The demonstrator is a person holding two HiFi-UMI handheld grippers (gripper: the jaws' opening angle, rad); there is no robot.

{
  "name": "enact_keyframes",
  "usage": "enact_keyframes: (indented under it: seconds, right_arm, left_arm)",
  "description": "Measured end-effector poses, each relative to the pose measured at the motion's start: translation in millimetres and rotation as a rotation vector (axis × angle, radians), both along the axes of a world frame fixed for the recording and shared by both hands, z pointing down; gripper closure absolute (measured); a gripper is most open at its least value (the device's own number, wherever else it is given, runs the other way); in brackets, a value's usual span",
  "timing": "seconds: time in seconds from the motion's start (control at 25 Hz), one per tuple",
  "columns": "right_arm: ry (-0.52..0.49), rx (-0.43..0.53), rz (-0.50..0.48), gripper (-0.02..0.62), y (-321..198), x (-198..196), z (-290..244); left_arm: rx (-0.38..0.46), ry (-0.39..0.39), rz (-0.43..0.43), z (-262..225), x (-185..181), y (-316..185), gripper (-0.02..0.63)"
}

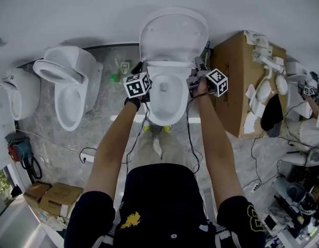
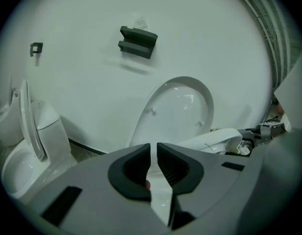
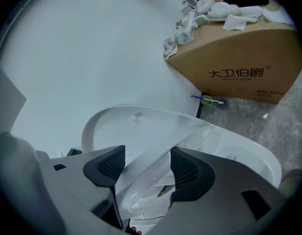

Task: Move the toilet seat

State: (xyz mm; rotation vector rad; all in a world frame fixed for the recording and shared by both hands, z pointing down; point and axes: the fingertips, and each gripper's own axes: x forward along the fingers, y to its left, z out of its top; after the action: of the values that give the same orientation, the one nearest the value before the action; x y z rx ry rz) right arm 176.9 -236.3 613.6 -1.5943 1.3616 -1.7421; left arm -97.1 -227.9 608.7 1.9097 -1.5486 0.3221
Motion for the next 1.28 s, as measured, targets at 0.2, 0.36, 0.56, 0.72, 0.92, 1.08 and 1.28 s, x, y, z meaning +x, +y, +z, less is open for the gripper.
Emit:
enact_keyframes:
  seconds: [0.2, 0.36, 0.56, 0.72, 0.92, 1.08, 1.28]
  right_arm:
    - [-0.036, 0.037, -0.007, 0.293, -11.7, -3.2, -1.3]
    - [-0.037, 0.051, 0.005, 0.295, -22.9, -3.7, -3.1]
    - [-0.044, 0.046, 0.013, 0.295, -34.2, -1.8, -4.0]
    - [-0.043, 0.058, 0.027, 0.293, -40.9, -2.3, -6.0]
    - [-0.044, 0.061, 0.045, 0.293, -56.7, -1.8, -6.8]
    - [-0.048, 0.069, 0.055, 0.293, -68.5, -1.6, -7.9]
    - [-0.047, 0.103, 0.058, 0.291, -76.1, 0.1, -8.6]
  left_arm:
    - [0.004, -0.005, -0.008, 0.7, -2.6, -11.7, 0.551]
    - [0.011, -0.012, -0.014, 0.9, -5.2, -20.5, 0.551]
    - [0.017, -0.017, -0.031, 2.5, -4.4, -28.9, 0.555]
    - [0.015, -0.021, -0.042, 5.3, -8.0, -34.6, 0.558]
    - [0.014, -0.041, -0.038, 9.3, -7.1, -43.0, 0.565]
    - [0.016, -0.030, -0.028, 11.1, -2.0, -46.6, 0.564]
    - [0.034, 0.002, -0.033, 9.4, 4.9, -54.4, 0.563]
